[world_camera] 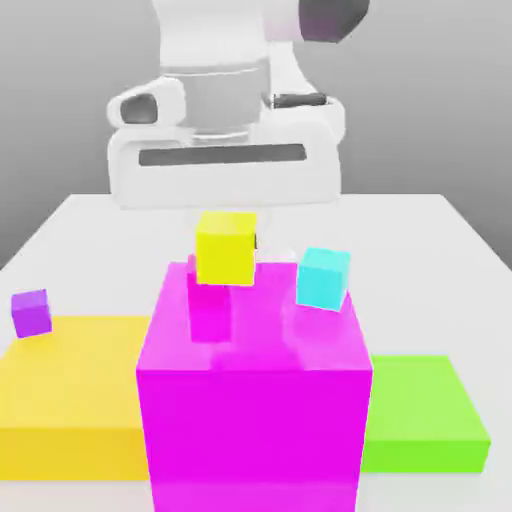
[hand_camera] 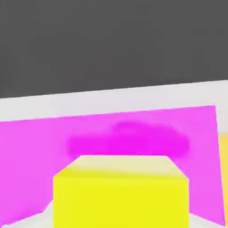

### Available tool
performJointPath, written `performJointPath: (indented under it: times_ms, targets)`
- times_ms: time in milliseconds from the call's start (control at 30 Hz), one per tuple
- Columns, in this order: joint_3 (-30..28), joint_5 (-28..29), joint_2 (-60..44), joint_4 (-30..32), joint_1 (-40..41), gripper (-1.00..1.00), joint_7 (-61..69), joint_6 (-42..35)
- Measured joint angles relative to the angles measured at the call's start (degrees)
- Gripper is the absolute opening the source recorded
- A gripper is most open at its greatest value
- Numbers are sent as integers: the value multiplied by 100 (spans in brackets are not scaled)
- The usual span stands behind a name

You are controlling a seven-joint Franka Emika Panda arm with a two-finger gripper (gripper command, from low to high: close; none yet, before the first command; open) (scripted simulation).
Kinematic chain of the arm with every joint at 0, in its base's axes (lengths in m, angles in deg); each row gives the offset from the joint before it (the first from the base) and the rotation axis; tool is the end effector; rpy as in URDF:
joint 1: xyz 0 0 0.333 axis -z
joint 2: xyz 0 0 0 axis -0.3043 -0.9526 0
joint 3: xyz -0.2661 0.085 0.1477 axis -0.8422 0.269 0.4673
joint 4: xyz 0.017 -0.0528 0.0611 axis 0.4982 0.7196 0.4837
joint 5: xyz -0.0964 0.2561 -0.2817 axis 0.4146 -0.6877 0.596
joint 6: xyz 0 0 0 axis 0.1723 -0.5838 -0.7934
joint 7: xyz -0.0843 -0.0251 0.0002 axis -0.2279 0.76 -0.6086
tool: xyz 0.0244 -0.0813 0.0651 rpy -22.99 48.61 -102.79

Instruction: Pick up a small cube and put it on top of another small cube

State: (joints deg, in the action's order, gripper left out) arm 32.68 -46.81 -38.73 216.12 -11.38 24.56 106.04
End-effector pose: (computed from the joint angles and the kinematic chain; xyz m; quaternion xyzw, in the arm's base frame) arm 0.4142 -0.0470 0.4447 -0.8883 0.4588 0.0075 0.0213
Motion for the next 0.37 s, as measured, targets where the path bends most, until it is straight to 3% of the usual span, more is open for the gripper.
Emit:
performJointPath:
  times_ms: [100, 233, 267, 367]
  targets:
    - [51, 141, 619, 301, 233, -100, -409, -348]
    - [161, 159, 578, 876, 313, -100, -586, 292]
    - [173, 155, 504, 1024, 322, 100, -588, 516]
    - [173, 154, 504, 1024, 322, 100, -588, 516]
